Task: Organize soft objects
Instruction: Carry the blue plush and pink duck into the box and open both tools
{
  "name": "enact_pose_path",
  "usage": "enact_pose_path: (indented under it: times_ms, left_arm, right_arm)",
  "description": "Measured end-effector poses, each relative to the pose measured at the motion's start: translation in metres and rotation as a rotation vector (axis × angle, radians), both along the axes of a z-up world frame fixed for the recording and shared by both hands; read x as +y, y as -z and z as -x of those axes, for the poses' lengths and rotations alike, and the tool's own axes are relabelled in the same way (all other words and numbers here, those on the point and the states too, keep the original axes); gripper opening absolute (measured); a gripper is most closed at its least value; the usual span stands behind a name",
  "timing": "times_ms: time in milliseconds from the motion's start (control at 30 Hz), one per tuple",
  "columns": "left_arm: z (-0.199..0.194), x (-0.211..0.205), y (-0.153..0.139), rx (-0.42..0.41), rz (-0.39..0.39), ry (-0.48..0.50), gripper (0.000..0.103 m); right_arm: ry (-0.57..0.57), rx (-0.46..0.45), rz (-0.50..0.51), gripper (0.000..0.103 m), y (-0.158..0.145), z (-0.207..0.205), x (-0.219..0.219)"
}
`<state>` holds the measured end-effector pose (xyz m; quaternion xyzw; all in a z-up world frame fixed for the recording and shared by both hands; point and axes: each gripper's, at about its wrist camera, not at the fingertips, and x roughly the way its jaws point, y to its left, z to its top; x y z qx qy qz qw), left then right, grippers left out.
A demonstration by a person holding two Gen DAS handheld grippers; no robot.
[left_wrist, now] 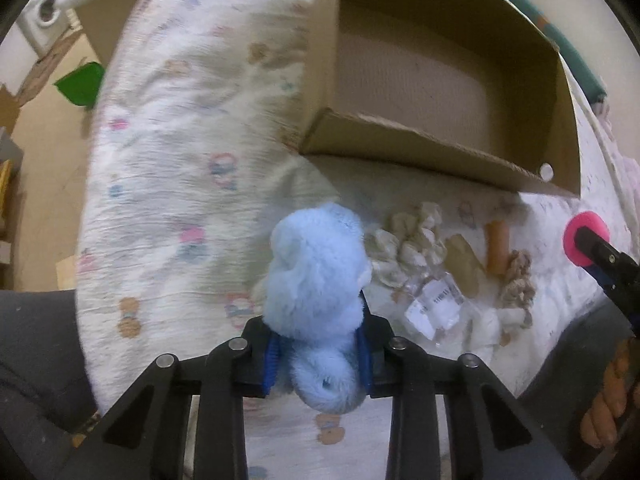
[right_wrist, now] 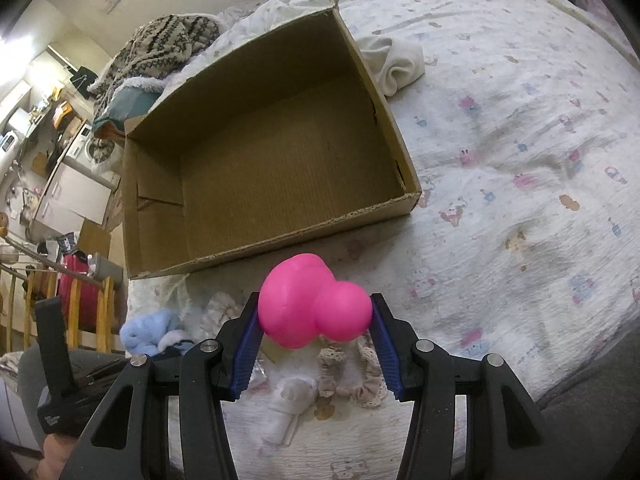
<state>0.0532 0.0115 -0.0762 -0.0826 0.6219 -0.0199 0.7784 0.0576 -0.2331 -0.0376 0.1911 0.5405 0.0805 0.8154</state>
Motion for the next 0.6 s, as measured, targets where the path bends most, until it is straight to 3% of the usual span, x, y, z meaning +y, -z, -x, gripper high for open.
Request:
enact_pose_path:
  times_ms: [267, 600]
  left_arm:
    - [0.002, 0.025, -0.031, -0.110, -0.069, -0.099, 0.028]
    - [-0.019, 0.017, -0.082, -0.212, -0.047, -0.077, 0.028]
  right_arm:
    - [0.008, -0.052, -0.009, 0.054, -0.015, 0.001, 0.001]
    - [-0.009, -0.173, 0.012, 0.054, -0.048, -0.008, 0.007]
